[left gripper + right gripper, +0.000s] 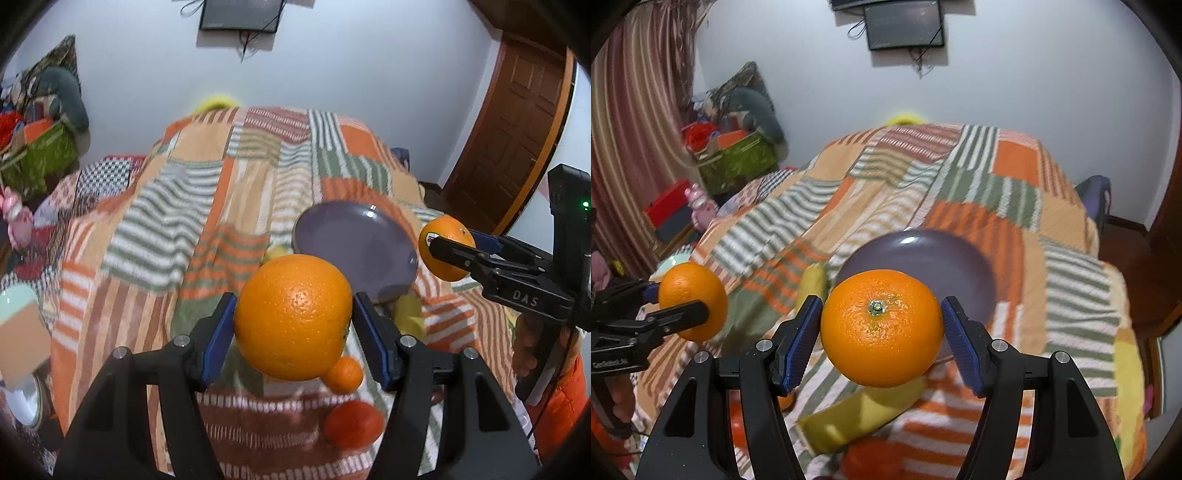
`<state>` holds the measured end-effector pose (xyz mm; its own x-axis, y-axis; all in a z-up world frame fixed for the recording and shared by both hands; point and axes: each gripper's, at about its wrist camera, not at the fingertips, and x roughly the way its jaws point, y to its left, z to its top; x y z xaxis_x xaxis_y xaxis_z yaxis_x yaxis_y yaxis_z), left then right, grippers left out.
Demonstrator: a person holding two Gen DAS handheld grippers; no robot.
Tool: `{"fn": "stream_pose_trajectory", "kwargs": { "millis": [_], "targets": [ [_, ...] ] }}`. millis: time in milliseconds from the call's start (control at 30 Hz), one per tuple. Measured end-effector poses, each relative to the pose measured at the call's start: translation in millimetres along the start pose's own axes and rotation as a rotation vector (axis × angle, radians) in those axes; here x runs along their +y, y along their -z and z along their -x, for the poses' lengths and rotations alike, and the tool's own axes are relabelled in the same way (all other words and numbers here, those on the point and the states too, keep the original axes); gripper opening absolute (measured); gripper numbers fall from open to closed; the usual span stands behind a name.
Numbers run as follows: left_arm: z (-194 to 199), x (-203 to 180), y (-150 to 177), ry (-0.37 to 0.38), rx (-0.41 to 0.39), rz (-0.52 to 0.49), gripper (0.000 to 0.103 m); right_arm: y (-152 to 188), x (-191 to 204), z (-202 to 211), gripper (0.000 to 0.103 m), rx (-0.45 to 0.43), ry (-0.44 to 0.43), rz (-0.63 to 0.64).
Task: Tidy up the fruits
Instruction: 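Lower the left tool's orange onto the purple plate while the right tool places its orange beside it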
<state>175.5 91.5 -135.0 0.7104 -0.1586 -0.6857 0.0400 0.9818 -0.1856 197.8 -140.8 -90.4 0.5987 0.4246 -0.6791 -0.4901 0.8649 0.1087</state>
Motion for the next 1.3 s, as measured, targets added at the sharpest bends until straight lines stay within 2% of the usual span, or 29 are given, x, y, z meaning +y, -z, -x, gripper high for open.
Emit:
{"fn": "stream_pose_trajectory", "kwargs": {
  "millis": [233,433,767,1033,1300],
  "targets": [
    [-10,-15,-34,0.008,-0.039,-0.022,0.063,-23,-23,12,0.063,-0.083,0.043,-0.023],
    [-25,-27,-62,0.000,-0.075,-0.056,0.063,-36,-34,8,0.063,-0.118,0.061,-0.023],
    [-62,-35,-99,-0.001,-0.081,-0.075,0.063,-52,-45,-21,0.063,-0.111,0.072,-0.012],
    [-109,-37,-107,0.008,-0.006,-0.076,0.063,-54,-56,-55,0.063,-0.052,0.084,-0.005],
    [-160,-38,-101,0.013,0.132,-0.061,0.063,-44,-62,-92,0.063,0.035,0.101,0.010]
  ]
}}
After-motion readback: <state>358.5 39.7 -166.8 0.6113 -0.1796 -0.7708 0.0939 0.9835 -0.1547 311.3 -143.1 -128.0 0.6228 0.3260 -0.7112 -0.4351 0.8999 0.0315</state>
